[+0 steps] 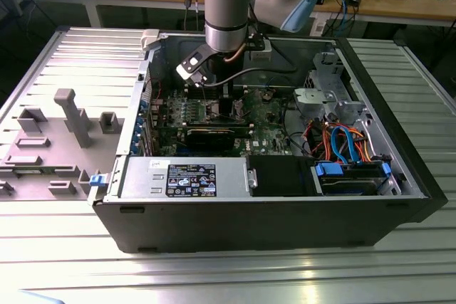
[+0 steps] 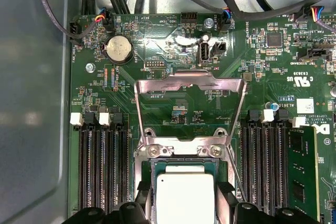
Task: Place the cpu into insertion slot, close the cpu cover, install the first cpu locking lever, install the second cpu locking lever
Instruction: 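Place the cpu into insertion slot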
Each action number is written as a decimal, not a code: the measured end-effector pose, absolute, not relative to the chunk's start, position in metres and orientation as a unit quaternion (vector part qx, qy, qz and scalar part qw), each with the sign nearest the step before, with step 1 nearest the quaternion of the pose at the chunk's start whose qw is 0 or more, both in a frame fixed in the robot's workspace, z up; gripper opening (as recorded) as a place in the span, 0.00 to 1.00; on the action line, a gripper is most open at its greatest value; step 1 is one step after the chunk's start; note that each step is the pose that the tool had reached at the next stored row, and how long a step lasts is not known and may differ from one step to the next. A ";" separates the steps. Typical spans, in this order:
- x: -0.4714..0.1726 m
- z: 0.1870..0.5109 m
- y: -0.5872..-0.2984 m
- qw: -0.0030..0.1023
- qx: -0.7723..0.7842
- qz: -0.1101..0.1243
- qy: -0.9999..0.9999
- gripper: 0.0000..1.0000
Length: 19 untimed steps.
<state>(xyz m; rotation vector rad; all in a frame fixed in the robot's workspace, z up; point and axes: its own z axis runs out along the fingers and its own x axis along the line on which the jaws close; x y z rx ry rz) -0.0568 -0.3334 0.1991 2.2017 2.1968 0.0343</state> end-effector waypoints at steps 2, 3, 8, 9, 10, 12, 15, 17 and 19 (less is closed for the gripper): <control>-0.057 0.199 -0.333 0.016 0.708 0.011 0.706 0.59; -0.057 0.199 -0.333 0.016 0.708 0.011 0.706 0.60; -0.057 0.199 -0.333 0.016 0.708 0.011 0.706 0.67; -0.057 0.199 -0.333 0.016 0.708 0.011 0.706 0.67; -0.057 0.199 -0.333 0.016 0.708 0.011 0.706 0.67; -0.057 0.202 -0.333 0.016 0.708 0.011 0.706 0.67; -0.057 0.208 -0.333 0.016 0.708 0.011 0.706 0.67; -0.057 0.212 -0.333 0.016 0.708 0.011 0.706 0.67; -0.057 0.214 -0.333 0.016 0.708 0.011 0.706 0.67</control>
